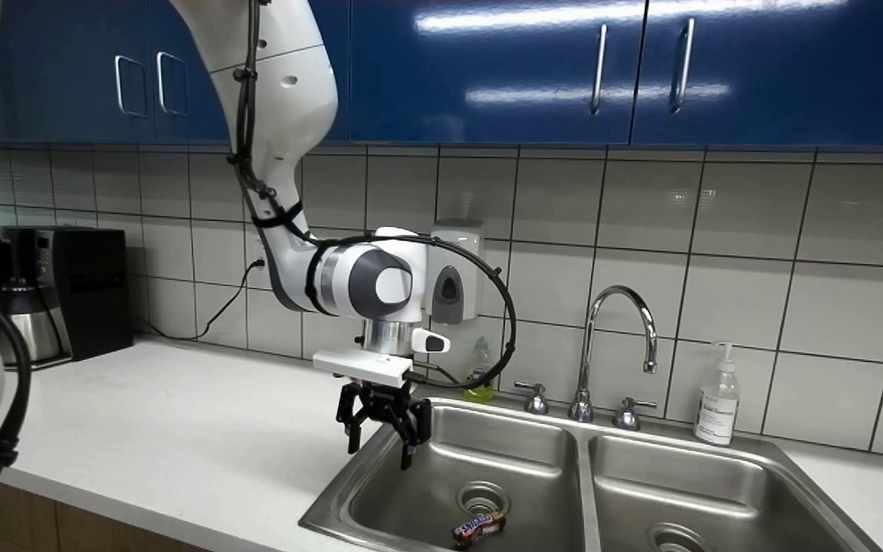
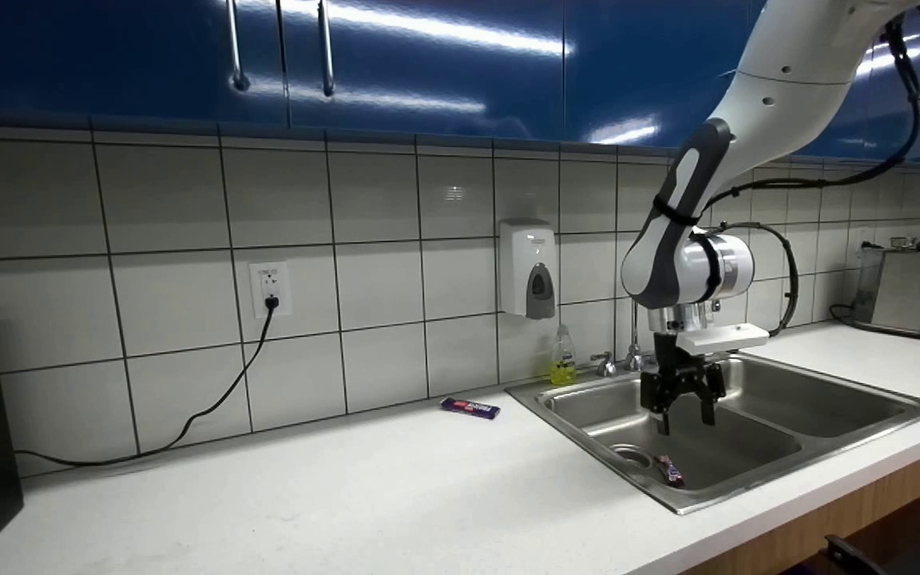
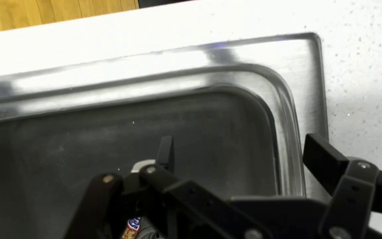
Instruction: Put the brown packet in the sink on the left.
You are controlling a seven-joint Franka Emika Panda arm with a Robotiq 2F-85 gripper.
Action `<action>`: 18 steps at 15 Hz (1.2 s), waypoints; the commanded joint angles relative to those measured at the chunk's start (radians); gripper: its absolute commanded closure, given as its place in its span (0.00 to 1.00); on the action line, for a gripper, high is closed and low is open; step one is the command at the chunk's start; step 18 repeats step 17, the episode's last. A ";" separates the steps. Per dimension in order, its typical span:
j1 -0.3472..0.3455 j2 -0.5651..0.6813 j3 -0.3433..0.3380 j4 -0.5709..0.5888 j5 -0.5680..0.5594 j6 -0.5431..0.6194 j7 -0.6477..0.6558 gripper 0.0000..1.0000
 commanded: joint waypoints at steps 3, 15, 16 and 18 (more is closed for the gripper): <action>0.015 -0.179 -0.010 -0.153 -0.044 -0.040 -0.012 0.00; 0.018 -0.285 -0.011 -0.249 -0.050 -0.070 -0.001 0.00; 0.018 -0.286 -0.011 -0.251 -0.050 -0.070 -0.001 0.00; 0.018 -0.286 -0.011 -0.251 -0.050 -0.070 -0.001 0.00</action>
